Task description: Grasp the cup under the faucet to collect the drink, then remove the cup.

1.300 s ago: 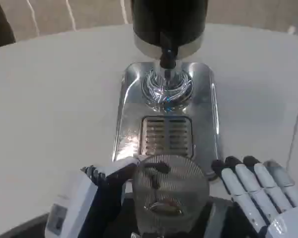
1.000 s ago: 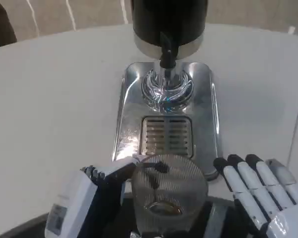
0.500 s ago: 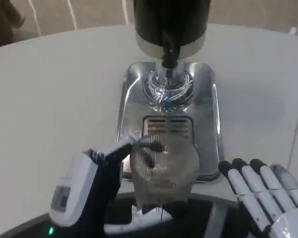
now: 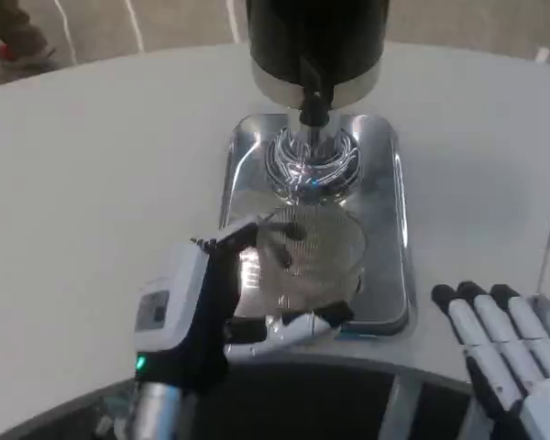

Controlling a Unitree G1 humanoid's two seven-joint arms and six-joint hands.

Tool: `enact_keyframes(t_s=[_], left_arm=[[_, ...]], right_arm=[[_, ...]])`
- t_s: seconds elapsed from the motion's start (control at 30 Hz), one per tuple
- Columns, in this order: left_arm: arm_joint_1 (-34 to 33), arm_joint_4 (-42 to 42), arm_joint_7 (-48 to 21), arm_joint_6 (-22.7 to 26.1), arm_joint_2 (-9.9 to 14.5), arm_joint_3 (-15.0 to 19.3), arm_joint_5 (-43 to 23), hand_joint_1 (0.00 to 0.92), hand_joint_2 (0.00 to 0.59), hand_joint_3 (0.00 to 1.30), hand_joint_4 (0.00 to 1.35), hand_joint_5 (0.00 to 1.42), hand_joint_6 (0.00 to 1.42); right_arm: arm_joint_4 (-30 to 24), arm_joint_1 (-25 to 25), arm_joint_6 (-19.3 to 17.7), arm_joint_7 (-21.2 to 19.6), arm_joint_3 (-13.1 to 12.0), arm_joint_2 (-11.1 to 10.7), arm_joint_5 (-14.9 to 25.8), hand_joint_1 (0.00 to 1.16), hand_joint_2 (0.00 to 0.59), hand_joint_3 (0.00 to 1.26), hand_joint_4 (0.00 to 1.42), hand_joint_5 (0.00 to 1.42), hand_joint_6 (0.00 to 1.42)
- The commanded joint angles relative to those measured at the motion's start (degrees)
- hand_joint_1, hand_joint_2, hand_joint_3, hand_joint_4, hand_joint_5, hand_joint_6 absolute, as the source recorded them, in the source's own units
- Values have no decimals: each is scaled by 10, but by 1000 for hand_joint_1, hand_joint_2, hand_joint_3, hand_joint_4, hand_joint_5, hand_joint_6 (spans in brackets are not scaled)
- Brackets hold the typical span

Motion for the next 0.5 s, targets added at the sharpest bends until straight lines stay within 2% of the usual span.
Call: enact_keyframes(t_s=[0.03, 0.27, 0.5], left_arm=[[-64, 73, 33, 2, -6, -9, -10, 670, 78, 1180, 1291, 1419, 1424], [-145, 187, 61, -4, -10, -28, -19, 670, 78, 1180, 1291, 1419, 1424], [-225, 302, 97, 2, -10, -34, -26, 669, 78, 1180, 1291, 1406, 1424]], right_arm=[[-15, 18, 5, -4, -6, 7, -6, 395, 543, 0, 0, 0, 0], [-24, 32, 9, -5, -10, 16, -9, 391, 544, 0, 0, 0, 0], [-27, 39, 8, -5, -17, 18, -6, 388, 545, 0, 0, 0, 0]])
